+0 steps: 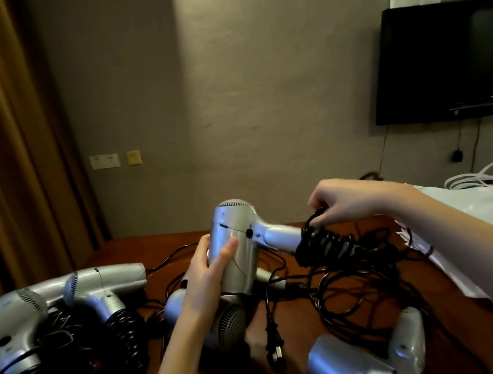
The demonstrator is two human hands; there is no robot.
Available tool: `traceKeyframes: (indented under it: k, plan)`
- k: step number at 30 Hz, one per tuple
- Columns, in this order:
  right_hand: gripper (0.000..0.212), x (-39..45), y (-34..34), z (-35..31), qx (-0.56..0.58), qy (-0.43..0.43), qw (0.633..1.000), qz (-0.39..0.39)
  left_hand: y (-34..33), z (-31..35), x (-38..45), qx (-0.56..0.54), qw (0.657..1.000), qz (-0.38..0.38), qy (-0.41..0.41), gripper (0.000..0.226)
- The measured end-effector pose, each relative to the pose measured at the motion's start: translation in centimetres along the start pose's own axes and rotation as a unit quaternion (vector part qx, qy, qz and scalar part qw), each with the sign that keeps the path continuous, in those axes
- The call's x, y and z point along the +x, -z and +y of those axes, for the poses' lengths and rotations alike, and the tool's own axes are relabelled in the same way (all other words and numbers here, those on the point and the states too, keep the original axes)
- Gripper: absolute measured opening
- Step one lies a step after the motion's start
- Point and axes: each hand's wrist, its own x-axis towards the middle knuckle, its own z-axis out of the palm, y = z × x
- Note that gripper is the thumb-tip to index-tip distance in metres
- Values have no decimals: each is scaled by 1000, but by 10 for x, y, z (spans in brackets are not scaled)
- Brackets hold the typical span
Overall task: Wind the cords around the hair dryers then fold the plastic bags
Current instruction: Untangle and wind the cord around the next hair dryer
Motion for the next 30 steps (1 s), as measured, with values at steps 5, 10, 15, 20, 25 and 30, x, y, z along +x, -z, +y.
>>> traceKeyframes:
  k: [5, 10, 15, 20, 25, 30]
  plan:
    - [36, -7, -7, -21, -147, -19, 976, 157, -6, -1, -4, 81, 996, 14, -41, 66]
    - [23, -11, -14, -26, -69, 10, 985, 159, -8, -4, -4, 112, 991, 47, -57, 62]
    - [26, -19, -19, -26, 17, -21, 996, 90, -10, -3, -7, 155, 983, 75, -61, 71]
    - [21, -21, -26, -31, 59, -37, 994, 89, -11, -3, -6, 167, 979, 103, -51, 71]
    - [8, -25, -35, -29, 251, -36, 965, 71, -9, -2, -6, 123, 984, 124, -35, 88]
    - [11, -30, -48, -34, 287, 14, 955, 78, -10, -1, -6, 99, 984, 144, -16, 92]
